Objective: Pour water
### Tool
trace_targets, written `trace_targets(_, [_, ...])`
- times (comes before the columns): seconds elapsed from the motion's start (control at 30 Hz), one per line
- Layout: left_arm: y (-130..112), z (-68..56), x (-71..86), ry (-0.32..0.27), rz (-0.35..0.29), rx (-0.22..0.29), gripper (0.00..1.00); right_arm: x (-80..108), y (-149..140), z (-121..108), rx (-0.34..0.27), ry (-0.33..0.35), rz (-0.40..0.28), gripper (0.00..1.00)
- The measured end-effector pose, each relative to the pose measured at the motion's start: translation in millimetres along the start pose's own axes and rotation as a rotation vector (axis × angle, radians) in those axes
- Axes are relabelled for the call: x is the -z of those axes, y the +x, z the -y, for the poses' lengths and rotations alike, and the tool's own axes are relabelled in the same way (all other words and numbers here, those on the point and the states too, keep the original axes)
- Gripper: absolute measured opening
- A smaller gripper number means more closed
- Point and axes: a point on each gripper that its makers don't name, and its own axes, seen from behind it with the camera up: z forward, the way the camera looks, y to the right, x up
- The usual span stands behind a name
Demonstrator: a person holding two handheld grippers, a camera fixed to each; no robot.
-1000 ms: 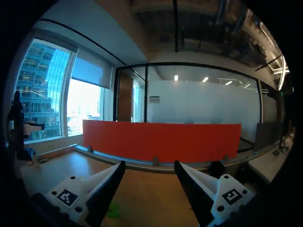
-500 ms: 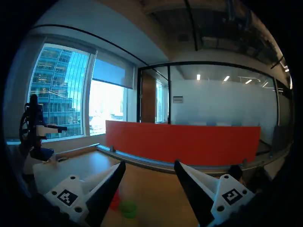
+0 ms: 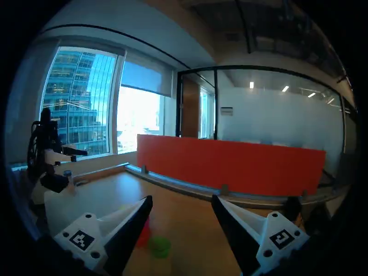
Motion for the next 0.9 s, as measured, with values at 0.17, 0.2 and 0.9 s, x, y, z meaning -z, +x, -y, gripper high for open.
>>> trace_targets(0.17, [-20,-3.9,-5.0,-0.021,0.028,0.005,0.98,-6.6,-12,2,0.004,0.017,0.031,0.99])
trace_targets(0.2, [-24,-4.2,-6.2,-0.025,0.033,0.008,0.98,-7.5,-15,3,0.004,0.021,0.037,0.99])
trace_targets(0.9, [-108,-23.1,-19.8,-0.116,0.113,0.008,0.98,-19.4,-73,18,0.021,0.096,0.13,0.99])
